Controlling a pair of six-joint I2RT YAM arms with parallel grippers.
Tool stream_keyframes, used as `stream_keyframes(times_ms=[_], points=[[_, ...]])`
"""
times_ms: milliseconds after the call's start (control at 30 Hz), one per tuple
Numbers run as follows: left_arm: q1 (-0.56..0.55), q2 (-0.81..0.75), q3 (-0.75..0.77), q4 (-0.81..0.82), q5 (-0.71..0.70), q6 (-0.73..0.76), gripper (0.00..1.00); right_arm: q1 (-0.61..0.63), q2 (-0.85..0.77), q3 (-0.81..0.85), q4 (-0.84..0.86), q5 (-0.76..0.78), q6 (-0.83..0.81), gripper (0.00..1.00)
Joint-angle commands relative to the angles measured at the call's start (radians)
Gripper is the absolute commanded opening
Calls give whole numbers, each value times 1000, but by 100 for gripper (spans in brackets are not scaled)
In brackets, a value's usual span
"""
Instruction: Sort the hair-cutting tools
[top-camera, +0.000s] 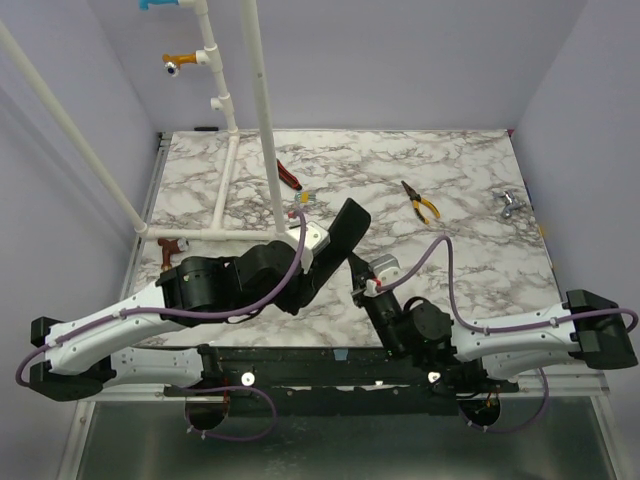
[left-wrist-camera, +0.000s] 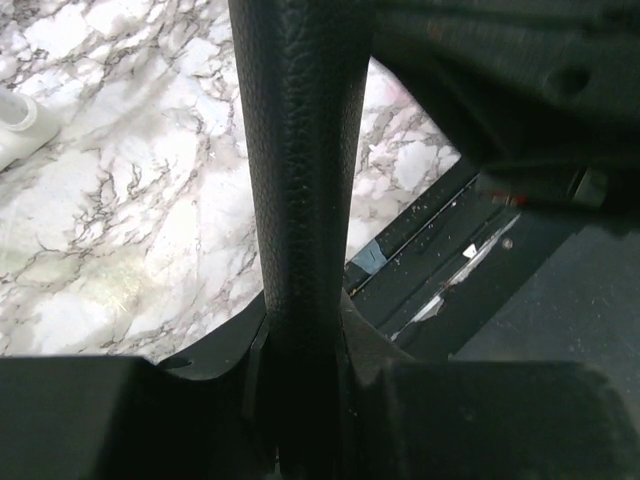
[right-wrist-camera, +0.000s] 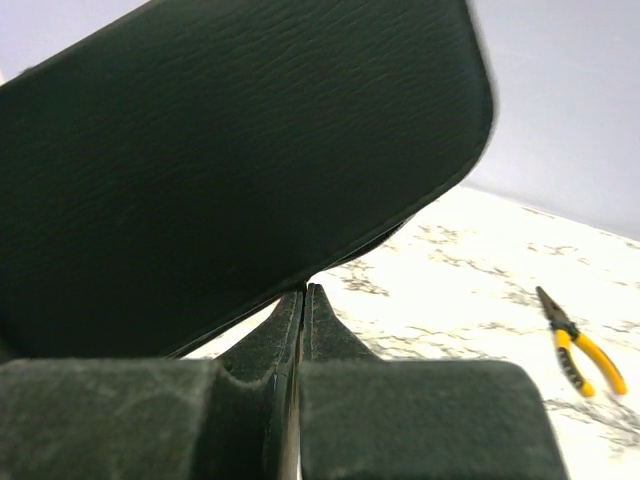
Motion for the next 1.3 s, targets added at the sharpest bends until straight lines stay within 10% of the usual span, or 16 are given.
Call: stream_keyframes(times_ms=[0,1267], points=[[-4,-69,-67,-24,48,-30,0,-17,-81,-12,113,99,-114,1],[-65,-84,-220,-125,203,23,0,-20,-378,48,-502,-106,-596,1]])
